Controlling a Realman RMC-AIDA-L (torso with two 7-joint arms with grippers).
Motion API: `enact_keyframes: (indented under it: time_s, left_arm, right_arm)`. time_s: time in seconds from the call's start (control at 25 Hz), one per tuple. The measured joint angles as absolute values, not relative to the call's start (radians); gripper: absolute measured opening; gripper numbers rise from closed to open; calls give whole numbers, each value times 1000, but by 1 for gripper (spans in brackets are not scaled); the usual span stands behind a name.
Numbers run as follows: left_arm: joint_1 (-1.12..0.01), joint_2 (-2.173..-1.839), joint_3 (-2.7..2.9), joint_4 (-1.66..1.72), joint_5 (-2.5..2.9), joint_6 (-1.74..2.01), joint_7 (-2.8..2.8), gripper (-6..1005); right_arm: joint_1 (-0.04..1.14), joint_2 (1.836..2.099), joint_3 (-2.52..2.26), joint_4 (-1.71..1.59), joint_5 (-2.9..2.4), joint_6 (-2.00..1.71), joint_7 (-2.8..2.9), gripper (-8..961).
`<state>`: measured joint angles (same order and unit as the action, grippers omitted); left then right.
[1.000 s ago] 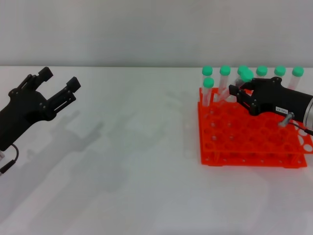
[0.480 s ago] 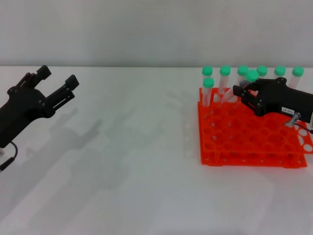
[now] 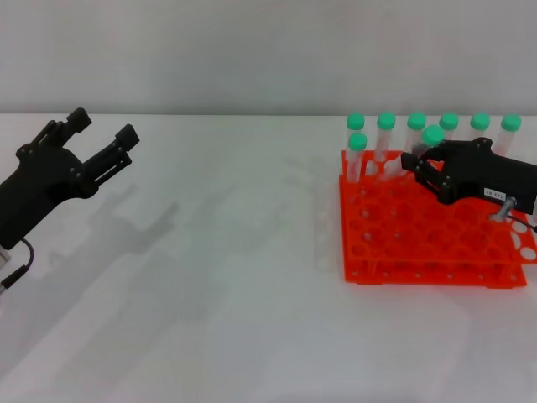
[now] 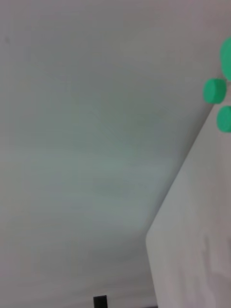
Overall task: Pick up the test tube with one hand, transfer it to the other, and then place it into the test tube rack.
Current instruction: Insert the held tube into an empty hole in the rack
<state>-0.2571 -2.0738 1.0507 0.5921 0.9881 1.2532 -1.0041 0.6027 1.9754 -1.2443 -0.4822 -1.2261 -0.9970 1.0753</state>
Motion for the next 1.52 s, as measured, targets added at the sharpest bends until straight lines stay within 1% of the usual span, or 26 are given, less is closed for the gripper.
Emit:
enact_keyframes:
  time_s: [0.16, 0.44, 0.64, 0.96, 1.04, 1.28, 1.52]
  left_arm:
    - [-259, -2074, 1051, 592, 988, 1253, -1004, 881]
    - [-260, -2074, 1051, 585, 988, 1253, -1003, 881]
    - [-261, -2073, 1051, 580, 988, 1253, -1002, 881]
    - [-254, -2072, 1051, 580, 988, 1253, -1000, 881]
    - [-252, -2072, 1051, 580, 988, 1253, -1000, 881]
    - [-251, -2072, 1051, 580, 989, 1253, -1000, 881]
    - [-250, -2072, 1051, 580, 989, 1253, -988, 881]
  right_arm:
    - [612, 1976, -1244, -481, -1252, -991, 1085, 201]
    - [639, 1986, -1244, -485, -1308, -968, 1114, 201]
    - [671, 1990, -1270, -485, -1316, -952, 1121, 200]
    - [719, 1990, -1353, -489, -1318, -897, 1149, 200]
    - [730, 1994, -1383, -490, -1320, -857, 1156, 201]
    - [726, 2001, -1381, -506, -1330, -829, 1151, 200]
    - [665, 2003, -1378, -578, -1324, -836, 1148, 225]
